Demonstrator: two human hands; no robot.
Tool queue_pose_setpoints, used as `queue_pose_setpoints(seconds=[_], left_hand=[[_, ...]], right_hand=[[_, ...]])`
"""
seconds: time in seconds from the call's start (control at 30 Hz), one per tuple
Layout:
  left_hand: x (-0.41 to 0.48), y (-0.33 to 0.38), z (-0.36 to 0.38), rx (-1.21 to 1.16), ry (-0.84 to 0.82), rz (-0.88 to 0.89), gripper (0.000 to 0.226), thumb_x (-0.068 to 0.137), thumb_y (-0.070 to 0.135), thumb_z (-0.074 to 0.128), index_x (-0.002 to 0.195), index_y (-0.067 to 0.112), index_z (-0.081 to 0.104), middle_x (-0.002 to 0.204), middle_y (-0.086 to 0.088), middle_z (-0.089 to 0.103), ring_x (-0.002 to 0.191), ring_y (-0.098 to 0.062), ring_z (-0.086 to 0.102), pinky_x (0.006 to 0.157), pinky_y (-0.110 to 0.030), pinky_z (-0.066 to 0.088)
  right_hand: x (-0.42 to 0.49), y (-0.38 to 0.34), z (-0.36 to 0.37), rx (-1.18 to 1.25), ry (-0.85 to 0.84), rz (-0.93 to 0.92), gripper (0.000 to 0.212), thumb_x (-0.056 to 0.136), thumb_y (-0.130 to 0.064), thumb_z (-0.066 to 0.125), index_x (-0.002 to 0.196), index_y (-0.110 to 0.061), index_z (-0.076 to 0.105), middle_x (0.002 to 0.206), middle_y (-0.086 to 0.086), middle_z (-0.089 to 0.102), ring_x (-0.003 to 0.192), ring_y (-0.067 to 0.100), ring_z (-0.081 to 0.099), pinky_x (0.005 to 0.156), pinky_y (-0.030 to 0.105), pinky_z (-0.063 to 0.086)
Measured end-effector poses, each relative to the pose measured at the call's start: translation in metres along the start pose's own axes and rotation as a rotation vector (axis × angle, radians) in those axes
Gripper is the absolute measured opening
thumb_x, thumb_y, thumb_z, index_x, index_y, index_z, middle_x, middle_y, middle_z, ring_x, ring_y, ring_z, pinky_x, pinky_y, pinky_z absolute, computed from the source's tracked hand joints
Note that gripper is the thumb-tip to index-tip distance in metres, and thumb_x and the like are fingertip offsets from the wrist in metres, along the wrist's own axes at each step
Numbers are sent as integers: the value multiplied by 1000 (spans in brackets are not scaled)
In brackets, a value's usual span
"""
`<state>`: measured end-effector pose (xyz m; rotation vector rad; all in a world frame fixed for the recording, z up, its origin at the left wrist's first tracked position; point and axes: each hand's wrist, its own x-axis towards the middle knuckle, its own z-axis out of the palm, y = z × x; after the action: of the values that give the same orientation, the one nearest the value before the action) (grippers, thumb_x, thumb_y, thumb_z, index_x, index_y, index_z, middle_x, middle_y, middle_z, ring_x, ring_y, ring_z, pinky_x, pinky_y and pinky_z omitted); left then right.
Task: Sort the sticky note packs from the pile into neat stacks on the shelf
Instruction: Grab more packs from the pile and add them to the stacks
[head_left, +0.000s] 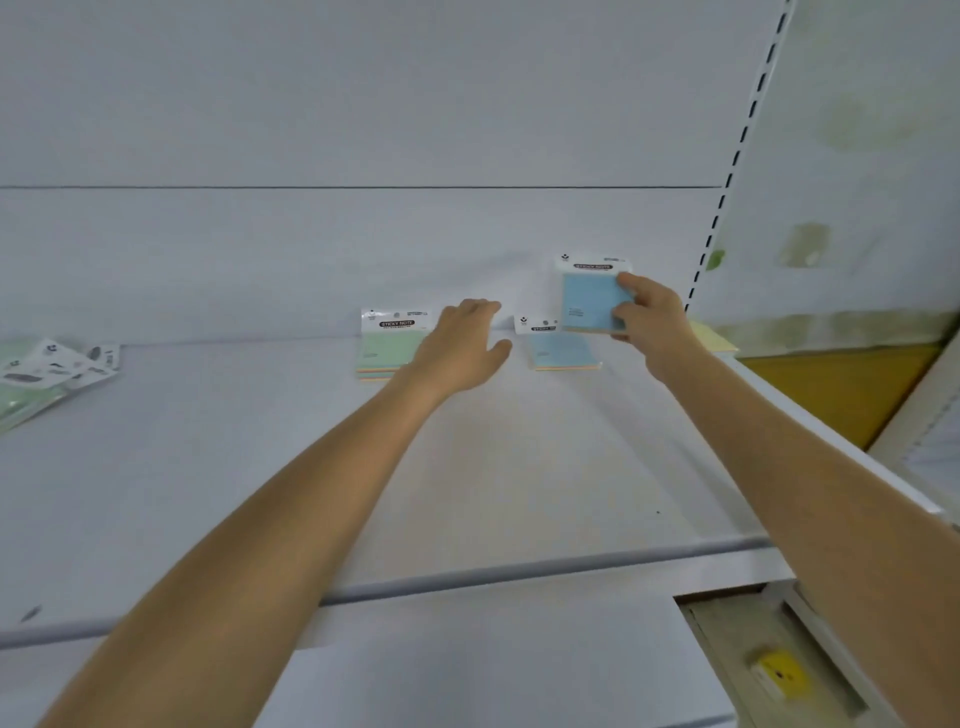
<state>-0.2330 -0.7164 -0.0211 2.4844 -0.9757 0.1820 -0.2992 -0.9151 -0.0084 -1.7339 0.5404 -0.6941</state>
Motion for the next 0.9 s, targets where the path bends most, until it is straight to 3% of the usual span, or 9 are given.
queue_pose_setpoints(seconds=[0.13,0.2,0.27,0.4,0.57,0.7,0.9], left_hand=[[-9,11,22,129,-209,-84,63,93,45,40,143,9,27,152,-11,27,141,-27,23,113,-40,26],[-17,7,34,165,-266,-94,62,94,49,34,141,8,30,154,-10,24,143,-25,19,115,-36,20],[-21,5,40,160,-256,-115,62,94,51,31,143,12,27,157,-7,18,145,-22,14,117,-33,13],[-22,5,42,116,-225,-148,63,93,53,32,145,18,25,158,-1,16,145,-17,11,117,-30,11],[-21,2,40,88,-232,-156,63,92,54,35,145,22,25,158,2,15,146,-15,11,116,-30,12],[-21,0,38,72,-247,-148,62,91,54,36,144,22,26,158,2,15,145,-14,10,116,-30,12],[-27,0,37,77,-217,-157,61,92,52,37,144,22,29,157,4,18,145,-12,13,116,-31,14]], right_hand=[[10,9,21,-213,-133,-52,48,86,3,39,133,-8,45,136,16,47,97,20,47,93,35,46],[9,18,26,-340,-133,-121,45,86,-1,41,130,-8,49,135,16,51,103,22,51,91,31,41],[6,29,29,-503,-120,-199,40,87,-6,41,125,-7,53,130,19,54,112,30,53,88,29,39],[2,45,29,-754,-146,-205,37,91,-17,38,123,-10,54,136,18,39,124,35,35,101,37,33],[-3,37,22,-780,-268,-337,42,91,-36,46,130,-20,48,139,9,38,129,30,28,107,38,27],[-11,40,25,-938,-381,-436,38,92,-25,42,130,-24,46,137,5,41,128,28,30,102,37,31],[-13,38,31,-929,-344,-530,42,89,-22,46,130,-24,46,140,4,38,129,28,29,107,35,21]])
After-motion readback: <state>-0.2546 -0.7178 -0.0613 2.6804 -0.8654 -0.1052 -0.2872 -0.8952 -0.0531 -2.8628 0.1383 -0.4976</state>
